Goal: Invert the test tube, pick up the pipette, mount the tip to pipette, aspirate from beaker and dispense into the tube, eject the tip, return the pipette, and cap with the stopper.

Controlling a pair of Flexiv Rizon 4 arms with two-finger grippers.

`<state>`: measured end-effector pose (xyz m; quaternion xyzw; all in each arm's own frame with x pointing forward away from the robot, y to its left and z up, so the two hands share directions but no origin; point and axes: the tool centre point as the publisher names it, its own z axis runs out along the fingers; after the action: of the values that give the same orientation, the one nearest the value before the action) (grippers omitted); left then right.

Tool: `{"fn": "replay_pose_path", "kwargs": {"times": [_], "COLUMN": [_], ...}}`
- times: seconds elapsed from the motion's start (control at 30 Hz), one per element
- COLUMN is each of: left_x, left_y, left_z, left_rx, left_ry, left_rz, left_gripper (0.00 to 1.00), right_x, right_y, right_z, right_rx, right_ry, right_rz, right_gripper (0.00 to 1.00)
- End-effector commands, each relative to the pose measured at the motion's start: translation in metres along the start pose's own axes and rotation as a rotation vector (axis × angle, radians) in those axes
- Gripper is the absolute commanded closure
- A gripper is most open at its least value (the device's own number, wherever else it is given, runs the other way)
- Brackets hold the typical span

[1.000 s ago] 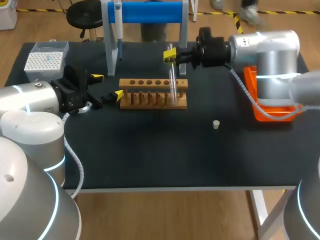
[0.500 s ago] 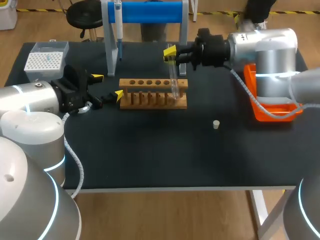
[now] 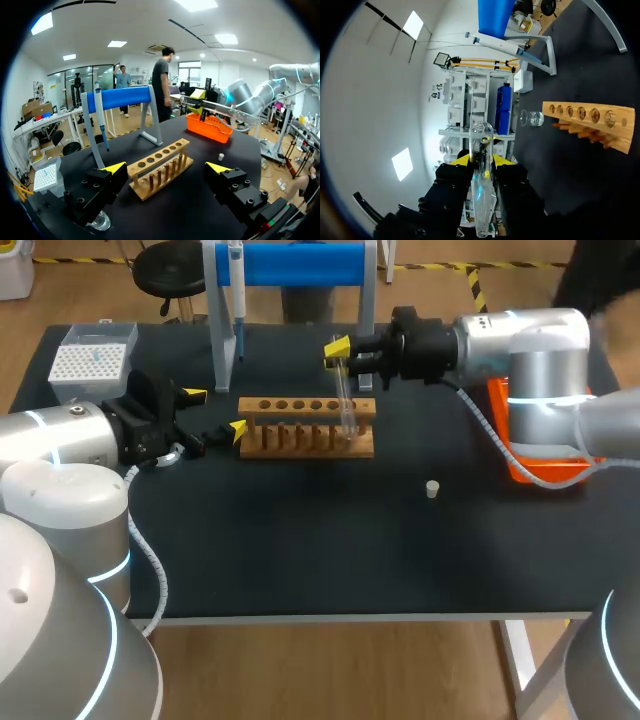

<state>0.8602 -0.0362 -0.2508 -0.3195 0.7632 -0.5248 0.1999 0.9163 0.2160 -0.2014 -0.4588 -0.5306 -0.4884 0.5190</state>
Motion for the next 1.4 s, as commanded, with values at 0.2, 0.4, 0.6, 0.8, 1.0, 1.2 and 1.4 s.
{"fn": "replay_pose_path", "kwargs": {"times": [0.2,0.4,0.6,0.8,1.0,1.2,1.4], "left_x": [0.000,0.000,0.000,0.000,0.000,0.000,-0.004], "left_y": [0.002,0.002,0.002,0.002,0.002,0.002,-0.013], "left_z": [0.000,0.000,0.000,0.000,0.000,0.000,-0.002], "left_rx": [0.006,0.006,0.006,0.006,0.006,0.006,0.197], "left_ry": [0.000,0.000,0.000,0.000,0.000,0.000,0.040], "left_rz": [0.001,0.001,0.001,0.001,0.001,0.001,0.206], "left_gripper": [0.00,0.00,0.00,0.00,0.00,0.00,0.00], "right_x": [-0.002,-0.003,-0.002,-0.002,-0.002,-0.002,-0.002], "right_y": [0.000,0.000,-0.001,-0.001,-0.001,-0.001,-0.001], "right_z": [-0.002,-0.002,-0.003,-0.003,-0.003,-0.003,-0.003], "right_rx": [0.004,-0.007,-0.014,-0.014,-0.014,-0.014,-0.014], "right_ry": [-0.013,-0.014,-0.016,-0.016,-0.016,-0.016,-0.016], "right_rz": [0.020,0.025,0.016,0.016,0.016,0.016,0.016], "right_gripper": [1.00,1.00,1.00,1.00,1.00,1.00,1.00]}}
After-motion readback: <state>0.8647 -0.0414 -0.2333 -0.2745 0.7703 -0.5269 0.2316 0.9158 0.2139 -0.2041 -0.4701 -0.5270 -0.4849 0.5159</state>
